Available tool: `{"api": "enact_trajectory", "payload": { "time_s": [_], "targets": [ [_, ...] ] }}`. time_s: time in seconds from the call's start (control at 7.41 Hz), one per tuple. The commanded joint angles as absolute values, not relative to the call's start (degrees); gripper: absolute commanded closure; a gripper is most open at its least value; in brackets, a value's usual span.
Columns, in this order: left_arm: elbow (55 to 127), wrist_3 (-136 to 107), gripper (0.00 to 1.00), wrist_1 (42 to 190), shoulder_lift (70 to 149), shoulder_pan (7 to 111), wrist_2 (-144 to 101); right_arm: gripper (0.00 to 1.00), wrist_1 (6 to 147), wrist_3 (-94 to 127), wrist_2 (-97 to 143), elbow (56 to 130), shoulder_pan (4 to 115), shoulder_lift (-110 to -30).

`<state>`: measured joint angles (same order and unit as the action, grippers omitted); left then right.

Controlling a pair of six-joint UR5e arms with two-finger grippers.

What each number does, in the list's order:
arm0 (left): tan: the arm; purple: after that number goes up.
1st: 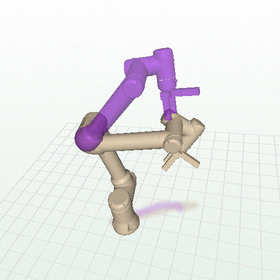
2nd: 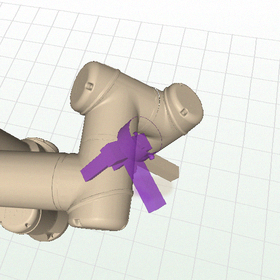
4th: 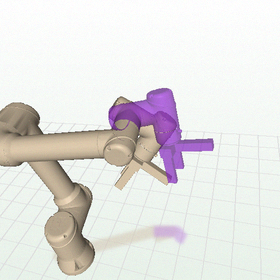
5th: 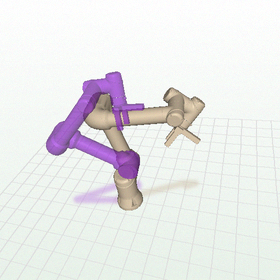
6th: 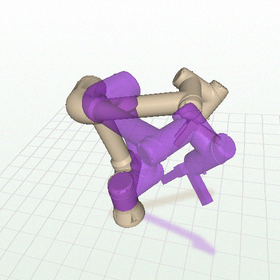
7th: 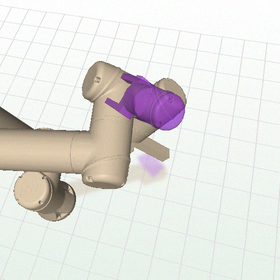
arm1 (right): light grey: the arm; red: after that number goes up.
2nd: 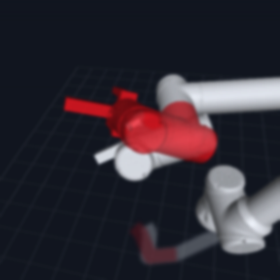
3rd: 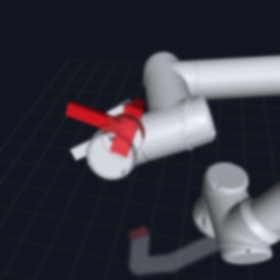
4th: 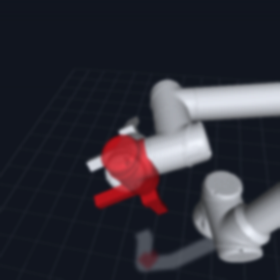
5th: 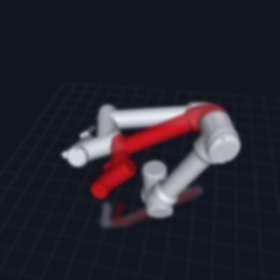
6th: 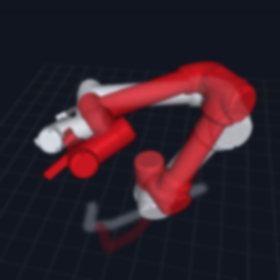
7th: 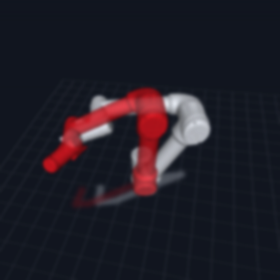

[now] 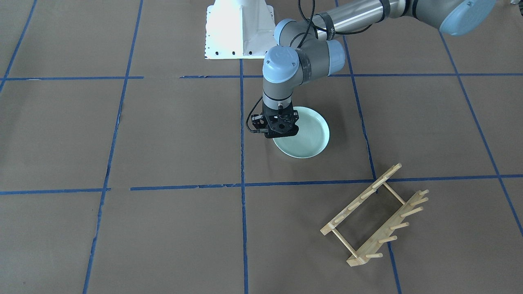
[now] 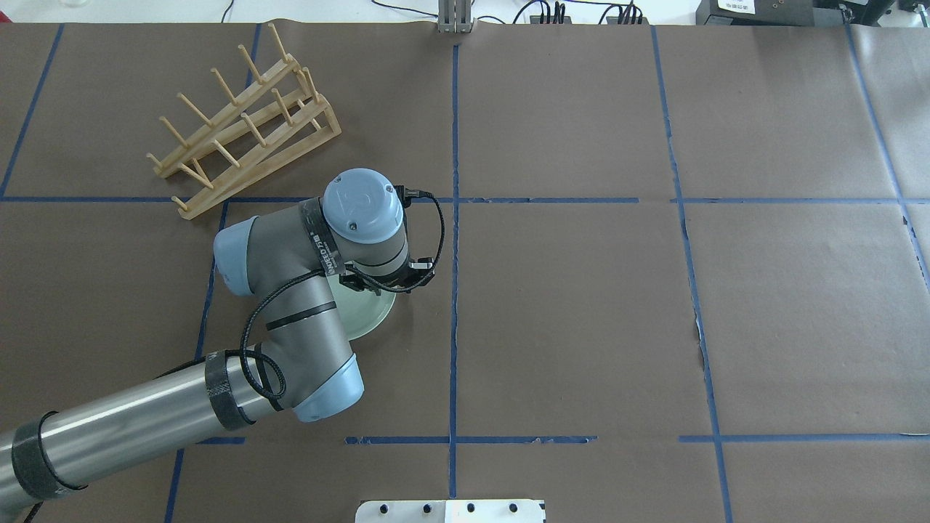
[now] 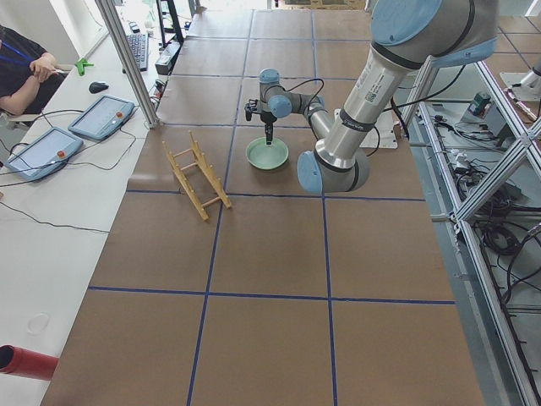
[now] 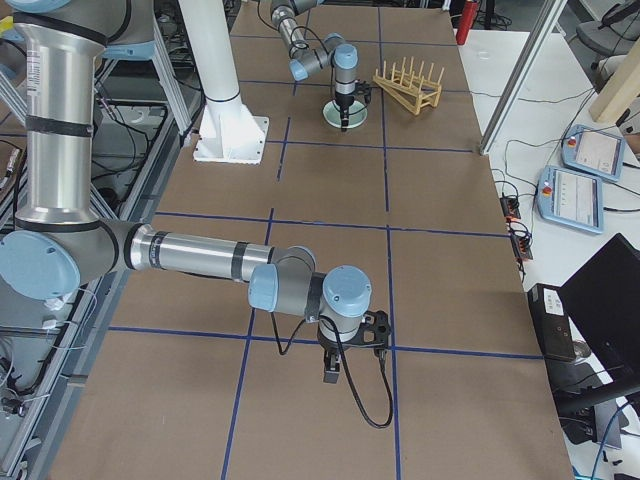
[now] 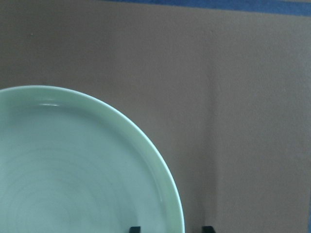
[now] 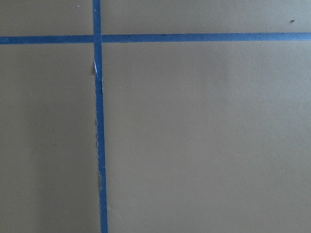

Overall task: Place plate on rack
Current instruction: 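Lower the left gripper and grasp the plate's rim, then lift the plate with the left gripper and tilt it upright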

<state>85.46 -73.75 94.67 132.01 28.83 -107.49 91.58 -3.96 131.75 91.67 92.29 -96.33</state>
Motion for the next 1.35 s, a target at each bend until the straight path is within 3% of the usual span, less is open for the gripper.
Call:
{"api": "enact_trajectory", "payload": {
  "time_s": [0.0, 0.27, 0.67, 1.21],
  "targets": [
    [85.69, -73.83, 1.0, 94.4, 132.01, 28.83, -107.49, 0.0, 91.58, -3.96, 131.75, 91.67, 92.29, -96.33],
    [88.13, -74.0, 1.0, 92.74, 132.01, 29.0, -107.49, 0.0, 91.58, -3.96, 131.75, 91.67, 92.37, -96.33],
    [104.89, -73.57, 1.0, 74.93, 132.62, 33.2, -107.23, 0.0, 91.58, -3.96, 131.75, 91.67, 92.29, -96.33],
    [119.32, -73.91, 1.0, 74.62, 133.15, 53.99, -120.45, 0.0, 91.58, -3.96, 131.75, 91.67, 92.29, -96.33]
  ]
}}
